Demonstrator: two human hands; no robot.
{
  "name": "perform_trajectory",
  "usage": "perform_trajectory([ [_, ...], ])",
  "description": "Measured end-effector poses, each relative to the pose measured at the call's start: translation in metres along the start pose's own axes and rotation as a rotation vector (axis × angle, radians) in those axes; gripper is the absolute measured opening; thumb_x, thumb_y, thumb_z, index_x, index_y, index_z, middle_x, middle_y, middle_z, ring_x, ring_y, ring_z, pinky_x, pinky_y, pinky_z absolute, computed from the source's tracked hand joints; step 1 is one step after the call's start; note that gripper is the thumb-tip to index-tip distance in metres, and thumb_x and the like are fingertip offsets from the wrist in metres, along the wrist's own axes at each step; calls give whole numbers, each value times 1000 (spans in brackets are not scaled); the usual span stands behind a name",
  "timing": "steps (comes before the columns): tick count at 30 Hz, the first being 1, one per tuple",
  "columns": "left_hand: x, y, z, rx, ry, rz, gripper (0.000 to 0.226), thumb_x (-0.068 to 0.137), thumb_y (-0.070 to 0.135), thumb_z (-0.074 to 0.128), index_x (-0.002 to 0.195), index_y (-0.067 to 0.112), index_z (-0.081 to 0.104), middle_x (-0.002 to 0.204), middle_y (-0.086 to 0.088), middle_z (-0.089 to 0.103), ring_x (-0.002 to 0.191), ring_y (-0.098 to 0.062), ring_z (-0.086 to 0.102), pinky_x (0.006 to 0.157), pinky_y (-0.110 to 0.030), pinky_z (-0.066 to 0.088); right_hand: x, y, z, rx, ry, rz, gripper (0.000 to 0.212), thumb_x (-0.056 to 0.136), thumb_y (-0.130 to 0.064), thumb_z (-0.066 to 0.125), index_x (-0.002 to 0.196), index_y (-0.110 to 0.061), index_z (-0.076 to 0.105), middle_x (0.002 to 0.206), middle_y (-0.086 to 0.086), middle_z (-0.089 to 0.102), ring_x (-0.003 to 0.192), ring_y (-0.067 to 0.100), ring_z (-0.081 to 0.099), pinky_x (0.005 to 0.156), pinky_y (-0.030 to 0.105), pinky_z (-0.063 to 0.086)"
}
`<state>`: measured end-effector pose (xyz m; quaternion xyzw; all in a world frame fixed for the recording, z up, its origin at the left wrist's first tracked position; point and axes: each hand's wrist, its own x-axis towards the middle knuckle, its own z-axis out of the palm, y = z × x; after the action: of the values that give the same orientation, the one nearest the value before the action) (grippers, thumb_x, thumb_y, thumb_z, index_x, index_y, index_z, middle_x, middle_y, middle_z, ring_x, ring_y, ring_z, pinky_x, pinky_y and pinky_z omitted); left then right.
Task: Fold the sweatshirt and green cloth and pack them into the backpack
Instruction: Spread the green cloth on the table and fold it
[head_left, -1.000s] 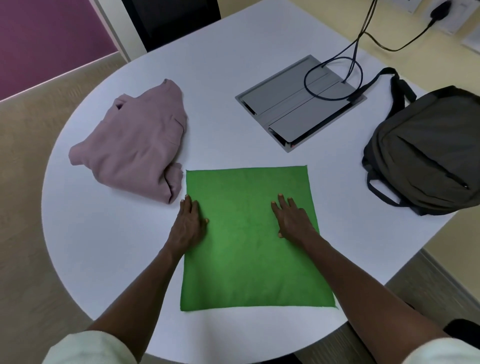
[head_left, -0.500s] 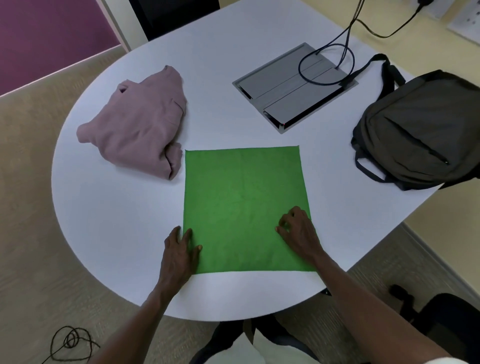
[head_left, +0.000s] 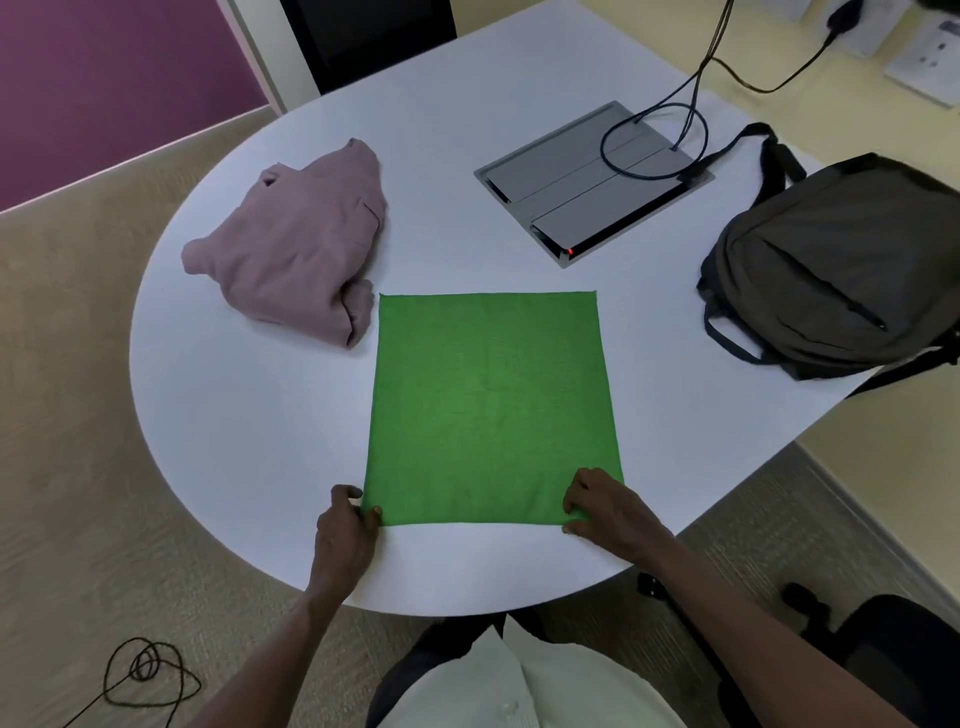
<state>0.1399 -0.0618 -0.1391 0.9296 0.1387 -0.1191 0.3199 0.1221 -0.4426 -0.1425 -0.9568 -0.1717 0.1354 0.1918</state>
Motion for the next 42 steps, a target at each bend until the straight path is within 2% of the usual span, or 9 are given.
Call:
perform_trajectory([
  [7,-1,1,-8,-70,2,96,31,94,-5,49,104,17,67,75,-4,66,66,-18,63,61,-30,42,-1,-3,-3,-162,134,-64,26,62,8,79,66,-9,60,59,0,52,49,13,42,50,23,29],
  [12,-1,6,-23,-79,20,211,33,83,-9,65,111,7,70,96,-3,66,82,-14,66,69,-27,56,0,0,-18,-97,222,6,35,67,17,68,90,-9,60,64,4,56,51,19,45,52,30,34],
  [17,2,24,-32,-83,118,305,16,83,8,77,98,10,73,85,3,64,72,-5,63,61,-22,53,-1,5,-31,-19,222,-8,23,97,-14,60,118,-7,56,94,12,68,71,24,65,66,33,56],
  [20,8,29,-38,-86,197,291,11,85,8,75,96,8,74,88,-2,64,75,-4,61,60,-13,49,-1,11,-46,44,157,-26,51,79,-38,80,115,-6,62,92,9,72,71,20,69,68,24,52],
  [23,14,25,-43,-92,199,298,15,81,4,78,94,7,73,95,-3,62,79,-13,63,62,-9,49,-1,23,-41,-55,236,-157,37,65,-16,91,94,-7,69,78,2,66,61,17,65,60,15,42],
  [26,13,31,-53,-140,164,327,17,85,4,75,101,8,73,103,0,67,84,-12,66,69,-13,50,3,38,-47,138,182,-35,25,75,-5,80,99,-9,71,90,2,67,78,20,66,67,30,55],
  [31,8,45,-69,-263,25,216,18,101,22,55,98,31,70,53,12,46,44,-6,33,47,-23,27,-2,46,-73,574,150,275,17,85,-10,76,95,-24,77,87,-14,72,80,-6,64,74,12,43],
  [38,13,66,-74,-512,26,177,21,103,24,50,107,24,71,72,14,61,54,1,43,59,-26,33,1,46,-90,960,187,422,19,94,-28,65,107,-19,75,96,-3,76,87,6,66,74,16,45],
  [42,19,66,-76,-536,-2,206,29,99,40,48,109,24,70,99,2,73,97,-18,66,89,-43,52,4,48,-83,1031,191,447,44,87,-57,63,98,-15,71,86,9,69,81,19,61,79,36,43],
])
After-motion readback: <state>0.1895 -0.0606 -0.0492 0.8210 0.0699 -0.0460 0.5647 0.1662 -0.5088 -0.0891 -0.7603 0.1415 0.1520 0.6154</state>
